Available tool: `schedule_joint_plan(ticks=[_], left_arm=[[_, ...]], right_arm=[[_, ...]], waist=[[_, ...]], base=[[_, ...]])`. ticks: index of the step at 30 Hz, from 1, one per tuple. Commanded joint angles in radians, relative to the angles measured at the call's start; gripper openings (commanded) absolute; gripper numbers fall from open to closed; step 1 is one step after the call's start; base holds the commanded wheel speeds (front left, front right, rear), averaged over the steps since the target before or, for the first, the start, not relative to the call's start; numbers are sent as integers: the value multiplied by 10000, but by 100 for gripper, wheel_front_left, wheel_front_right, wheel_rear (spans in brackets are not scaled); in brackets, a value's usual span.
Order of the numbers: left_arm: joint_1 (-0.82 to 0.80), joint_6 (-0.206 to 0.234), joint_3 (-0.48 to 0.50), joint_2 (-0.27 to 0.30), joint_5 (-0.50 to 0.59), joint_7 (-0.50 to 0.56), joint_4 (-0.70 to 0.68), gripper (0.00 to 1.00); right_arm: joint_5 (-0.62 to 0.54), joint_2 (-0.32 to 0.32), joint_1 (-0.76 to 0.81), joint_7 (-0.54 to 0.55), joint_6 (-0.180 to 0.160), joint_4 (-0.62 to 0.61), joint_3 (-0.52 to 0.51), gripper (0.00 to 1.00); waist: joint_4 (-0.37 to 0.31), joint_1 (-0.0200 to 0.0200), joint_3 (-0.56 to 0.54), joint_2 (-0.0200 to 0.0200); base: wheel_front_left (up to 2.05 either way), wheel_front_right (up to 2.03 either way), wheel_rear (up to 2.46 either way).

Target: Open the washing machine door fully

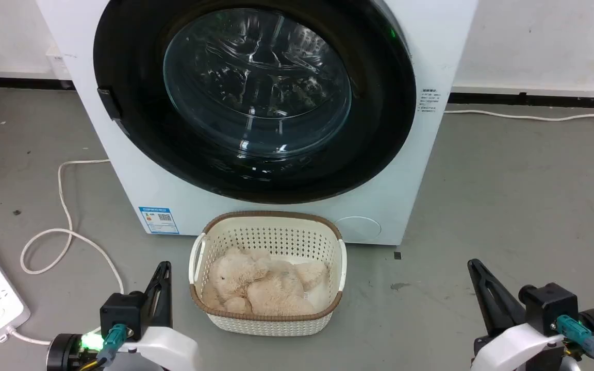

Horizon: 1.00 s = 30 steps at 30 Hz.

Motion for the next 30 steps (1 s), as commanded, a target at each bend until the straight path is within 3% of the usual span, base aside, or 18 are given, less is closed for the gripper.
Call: schedule_joint_plan(ticks=[1, 30], left_arm=[[-148, 20, 5, -1, 28, 3, -39, 0], [-148, 20, 5, -1, 28, 3, -39, 0]], right_arm=[[-76, 43, -117, 5, -9, -58, -1, 0], [-76, 43, -117, 5, -9, -58, -1, 0]], waist=[[0, 0, 0, 0], [0, 0, 0, 0]], base=[[0, 0, 0], [0, 0, 0]])
